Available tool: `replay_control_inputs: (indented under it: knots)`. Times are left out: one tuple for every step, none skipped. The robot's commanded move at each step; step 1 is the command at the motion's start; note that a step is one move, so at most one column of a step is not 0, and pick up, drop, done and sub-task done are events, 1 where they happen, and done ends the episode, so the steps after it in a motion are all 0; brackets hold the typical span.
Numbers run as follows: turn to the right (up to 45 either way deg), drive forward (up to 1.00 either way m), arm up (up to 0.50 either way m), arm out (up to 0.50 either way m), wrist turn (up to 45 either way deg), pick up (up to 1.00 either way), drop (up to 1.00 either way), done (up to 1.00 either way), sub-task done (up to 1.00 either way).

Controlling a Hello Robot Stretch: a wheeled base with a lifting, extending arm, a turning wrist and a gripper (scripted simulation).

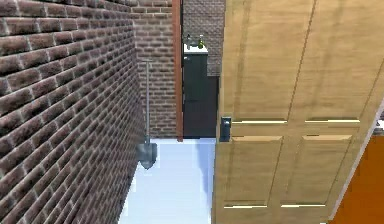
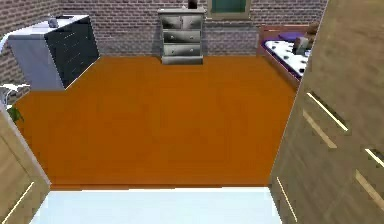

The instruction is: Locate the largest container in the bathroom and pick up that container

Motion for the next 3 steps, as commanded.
replay_control_inputs:
  knots:
    - [0.0,1.00,0.00,0.00,0.0,0.00,0.00,0.00,0.00]
    - [6.0,0.00,0.00,0.00,0.0,0.00,0.00,0.00,0.00]
    - [0.0,0.40,0.00,0.00,0.0,0.00,0.00,0.00,0.00]
